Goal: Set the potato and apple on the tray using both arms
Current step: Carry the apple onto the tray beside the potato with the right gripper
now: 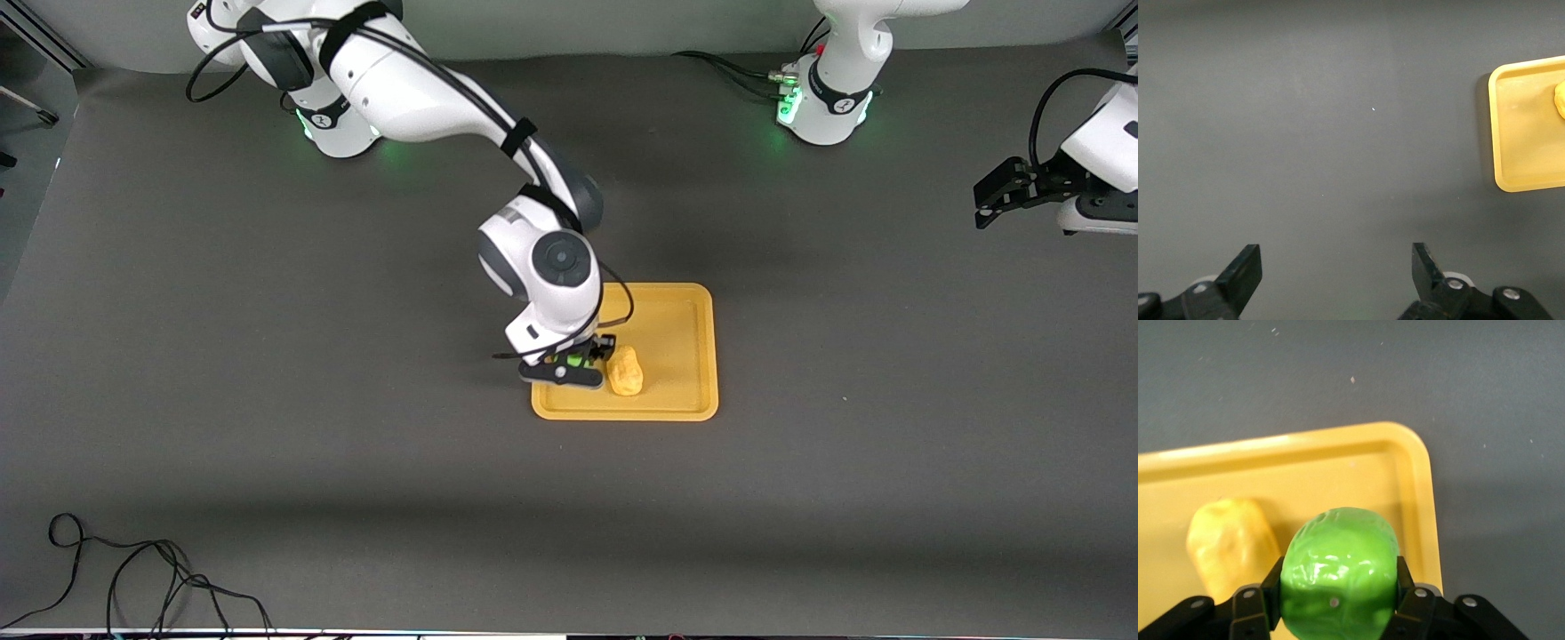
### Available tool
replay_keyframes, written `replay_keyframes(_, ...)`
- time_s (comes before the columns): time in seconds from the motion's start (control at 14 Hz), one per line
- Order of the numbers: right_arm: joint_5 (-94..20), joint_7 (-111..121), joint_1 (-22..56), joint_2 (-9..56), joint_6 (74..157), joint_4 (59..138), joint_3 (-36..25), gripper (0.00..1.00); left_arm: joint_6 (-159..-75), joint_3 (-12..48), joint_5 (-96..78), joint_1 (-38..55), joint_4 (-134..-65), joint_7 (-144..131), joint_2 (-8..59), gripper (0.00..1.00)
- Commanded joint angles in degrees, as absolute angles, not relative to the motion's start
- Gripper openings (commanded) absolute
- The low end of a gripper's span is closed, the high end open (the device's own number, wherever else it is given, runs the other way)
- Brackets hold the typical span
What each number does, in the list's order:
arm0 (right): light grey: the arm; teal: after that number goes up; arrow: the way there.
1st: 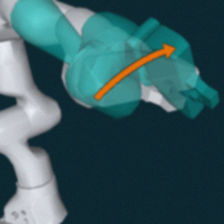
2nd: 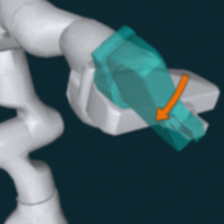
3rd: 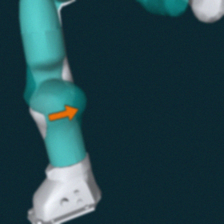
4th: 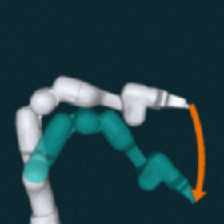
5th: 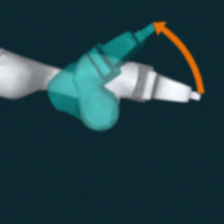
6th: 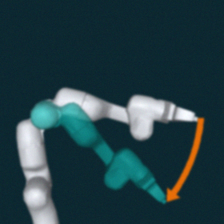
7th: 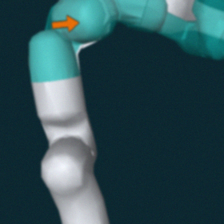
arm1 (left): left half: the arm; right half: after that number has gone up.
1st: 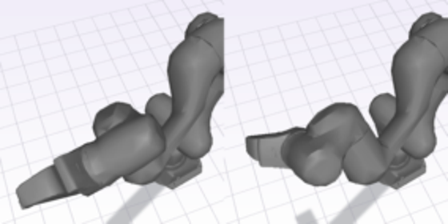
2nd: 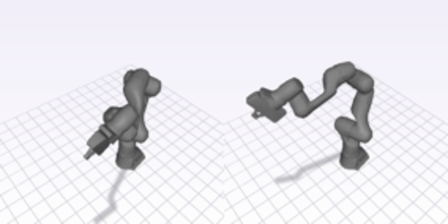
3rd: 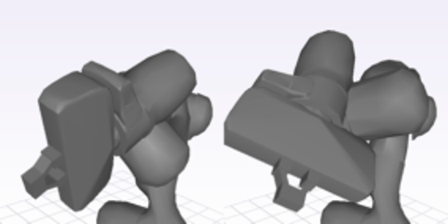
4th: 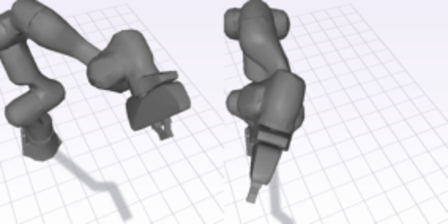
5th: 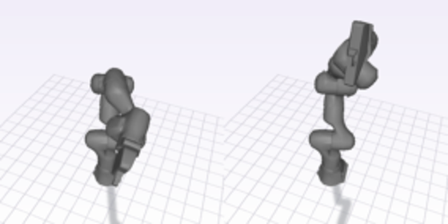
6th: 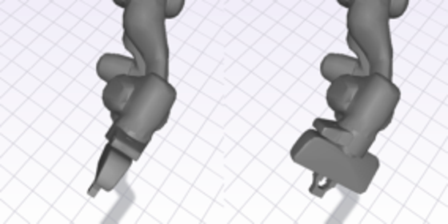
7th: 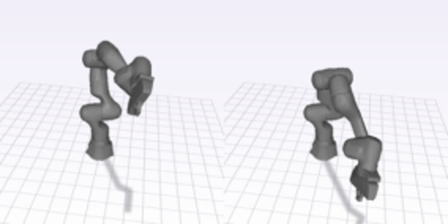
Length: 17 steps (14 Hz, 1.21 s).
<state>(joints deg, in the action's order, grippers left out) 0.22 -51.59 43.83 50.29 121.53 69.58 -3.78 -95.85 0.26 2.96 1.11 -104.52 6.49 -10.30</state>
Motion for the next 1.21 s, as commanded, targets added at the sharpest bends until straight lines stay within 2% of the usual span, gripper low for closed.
replay_keyframes(0.0,1.1,-51.8,43.2,50.4,127.3,74.0,-4.1,0.40,-96.8,0.4,3.0,0.7,-105.7,7.7,-11.3,1.00)
replay_keyframes(0.86,0.4,-52.0,42.9,49.3,127.4,76.7,-4.0,0.43,-96.2,0.4,2.6,0.8,-105.7,7.7,-11.2,1.00)
replay_keyframes(1.14,0.3,-52.0,43.0,46.8,127.2,79.9,-3.5,0.43,-96.2,0.4,2.6,0.8,-105.7,7.7,-11.2,1.00)
